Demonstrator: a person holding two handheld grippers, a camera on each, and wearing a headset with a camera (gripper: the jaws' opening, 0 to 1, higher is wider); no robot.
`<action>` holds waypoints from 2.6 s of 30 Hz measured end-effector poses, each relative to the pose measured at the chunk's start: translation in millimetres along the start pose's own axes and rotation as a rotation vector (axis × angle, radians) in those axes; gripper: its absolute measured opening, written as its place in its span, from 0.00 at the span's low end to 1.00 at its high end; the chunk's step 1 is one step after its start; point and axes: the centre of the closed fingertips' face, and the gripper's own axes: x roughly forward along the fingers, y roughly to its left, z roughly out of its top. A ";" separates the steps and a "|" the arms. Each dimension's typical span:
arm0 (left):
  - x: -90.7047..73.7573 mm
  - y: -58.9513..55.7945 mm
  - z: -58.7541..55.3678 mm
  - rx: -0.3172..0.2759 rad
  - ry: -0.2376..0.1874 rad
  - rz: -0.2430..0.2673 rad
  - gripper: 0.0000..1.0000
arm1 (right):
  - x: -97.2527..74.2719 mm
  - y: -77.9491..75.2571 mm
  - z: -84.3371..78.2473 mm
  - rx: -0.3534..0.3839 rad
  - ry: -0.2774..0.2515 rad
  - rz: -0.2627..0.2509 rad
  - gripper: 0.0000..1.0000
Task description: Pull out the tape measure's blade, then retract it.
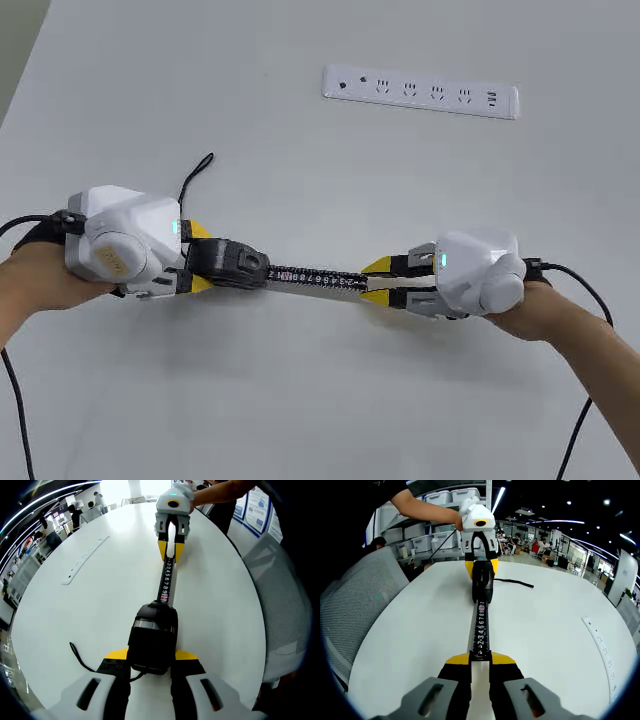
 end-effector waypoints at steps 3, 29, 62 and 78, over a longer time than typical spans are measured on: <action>-0.2 -0.1 -0.1 -0.001 -0.001 0.000 0.26 | -1.3 0.1 -0.4 0.001 0.000 -0.001 0.11; 0.2 -0.3 0.5 0.000 -0.003 0.001 0.26 | -9.1 1.2 -5.6 0.000 0.002 -0.007 0.11; 0.3 0.0 0.7 0.001 -0.001 -0.002 0.26 | -23.7 1.9 -16.2 0.010 0.010 -0.005 0.11; 0.9 -0.1 0.7 0.002 0.002 -0.002 0.26 | -30.7 1.5 -20.9 0.018 0.012 -0.003 0.11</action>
